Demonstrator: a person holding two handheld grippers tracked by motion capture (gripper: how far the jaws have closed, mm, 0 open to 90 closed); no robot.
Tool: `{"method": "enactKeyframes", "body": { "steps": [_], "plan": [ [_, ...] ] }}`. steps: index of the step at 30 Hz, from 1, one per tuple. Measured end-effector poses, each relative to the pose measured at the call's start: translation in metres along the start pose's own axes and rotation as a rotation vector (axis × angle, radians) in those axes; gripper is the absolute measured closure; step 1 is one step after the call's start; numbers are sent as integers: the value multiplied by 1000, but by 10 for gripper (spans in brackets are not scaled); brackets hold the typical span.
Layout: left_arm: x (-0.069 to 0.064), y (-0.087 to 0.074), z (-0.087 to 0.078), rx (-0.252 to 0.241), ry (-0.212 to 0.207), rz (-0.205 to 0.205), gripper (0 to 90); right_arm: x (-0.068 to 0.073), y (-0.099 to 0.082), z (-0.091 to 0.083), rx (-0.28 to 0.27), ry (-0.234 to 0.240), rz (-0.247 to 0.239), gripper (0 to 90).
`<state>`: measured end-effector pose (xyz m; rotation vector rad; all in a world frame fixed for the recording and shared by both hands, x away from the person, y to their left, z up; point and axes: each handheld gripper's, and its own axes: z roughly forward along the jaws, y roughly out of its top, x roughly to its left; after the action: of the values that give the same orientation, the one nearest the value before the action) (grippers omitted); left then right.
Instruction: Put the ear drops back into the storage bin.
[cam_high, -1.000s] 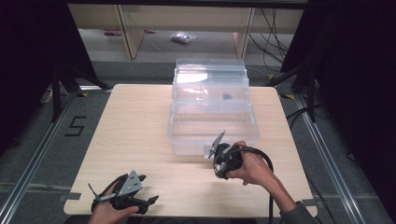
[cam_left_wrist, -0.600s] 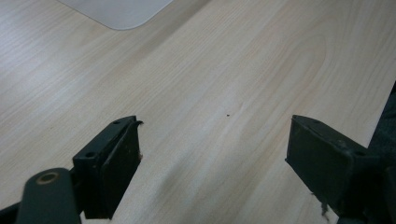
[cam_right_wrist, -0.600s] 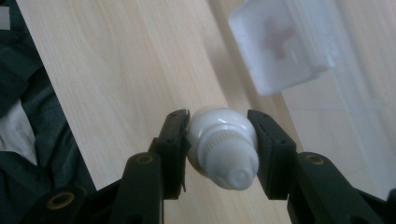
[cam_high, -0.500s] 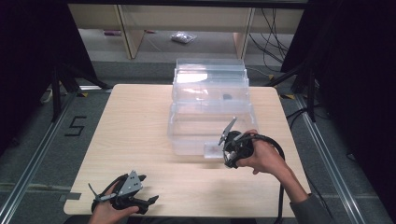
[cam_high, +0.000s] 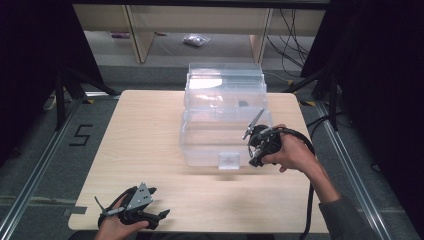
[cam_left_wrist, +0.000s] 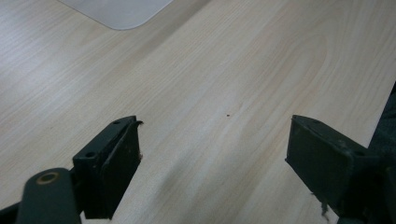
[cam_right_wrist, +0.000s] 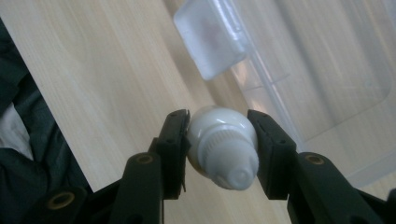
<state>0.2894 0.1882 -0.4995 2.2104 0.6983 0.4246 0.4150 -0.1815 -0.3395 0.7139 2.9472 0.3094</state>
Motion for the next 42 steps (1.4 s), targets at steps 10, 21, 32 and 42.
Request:
{"method": "enactKeyframes", "body": {
  "steps": [10, 21, 32, 42],
  "plan": [
    [0, 0, 0, 0, 0, -4, 170, -21, 5, -12, -12, -22, 71, 601],
    [0, 0, 0, -4, -1, -6, 170, -48, 14, -8, -3, -33, 112, 601],
    [0, 0, 0, -1, -2, -2, 170, -71, 17, 8, 28, -46, 178, 601],
    [0, 0, 0, 0, -3, 0, 170, -93, 17, 29, 48, -63, 201, 601]
  ]
}}
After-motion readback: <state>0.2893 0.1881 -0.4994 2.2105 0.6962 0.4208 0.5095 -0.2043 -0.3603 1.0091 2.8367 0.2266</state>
